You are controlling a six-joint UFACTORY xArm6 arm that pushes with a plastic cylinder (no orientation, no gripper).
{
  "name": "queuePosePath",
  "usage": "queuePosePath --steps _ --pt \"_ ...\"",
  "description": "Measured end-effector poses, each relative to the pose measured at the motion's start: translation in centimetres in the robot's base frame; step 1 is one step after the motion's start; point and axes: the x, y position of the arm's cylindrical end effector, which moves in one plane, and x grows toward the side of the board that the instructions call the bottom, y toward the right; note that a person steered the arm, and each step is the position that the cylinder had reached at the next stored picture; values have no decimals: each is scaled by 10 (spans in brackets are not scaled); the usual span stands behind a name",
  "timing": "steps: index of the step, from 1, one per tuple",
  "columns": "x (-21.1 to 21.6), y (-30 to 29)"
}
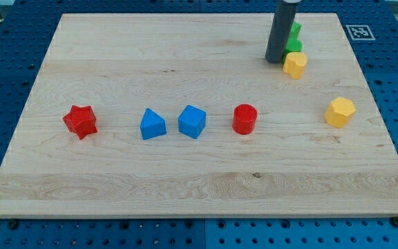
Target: Move the yellow hexagon to the center right
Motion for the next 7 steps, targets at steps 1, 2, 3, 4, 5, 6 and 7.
queuePosePath --steps 1,2,3,4,5,6,7 --pt "-7 9" --pt "-8 8" --pt "-7 -14" --pt "29 -22" --pt "85 -22" --pt "137 -18" --pt "183 7"
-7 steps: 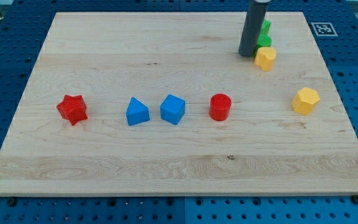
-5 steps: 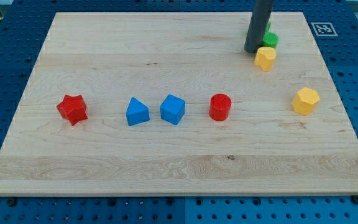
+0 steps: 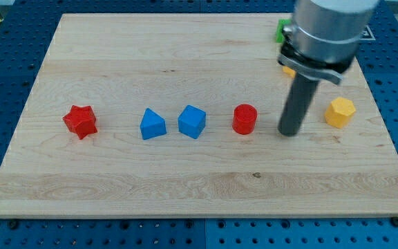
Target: Move the yellow hexagon to the center right
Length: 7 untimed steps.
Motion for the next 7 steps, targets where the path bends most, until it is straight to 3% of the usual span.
queuePosePath --steps 1,3,7 --pt "26 44" --pt "8 87" --pt "-49 60"
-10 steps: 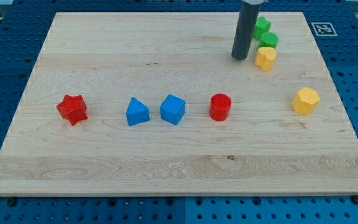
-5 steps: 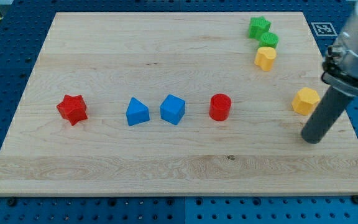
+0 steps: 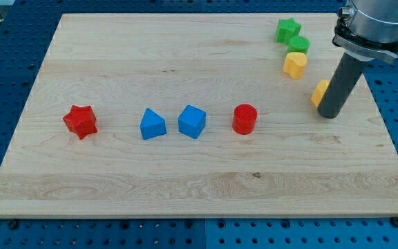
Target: Move the yellow hexagon to the center right
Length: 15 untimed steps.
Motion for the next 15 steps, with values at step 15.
queuePosePath --steps 15 --pt "-40 15"
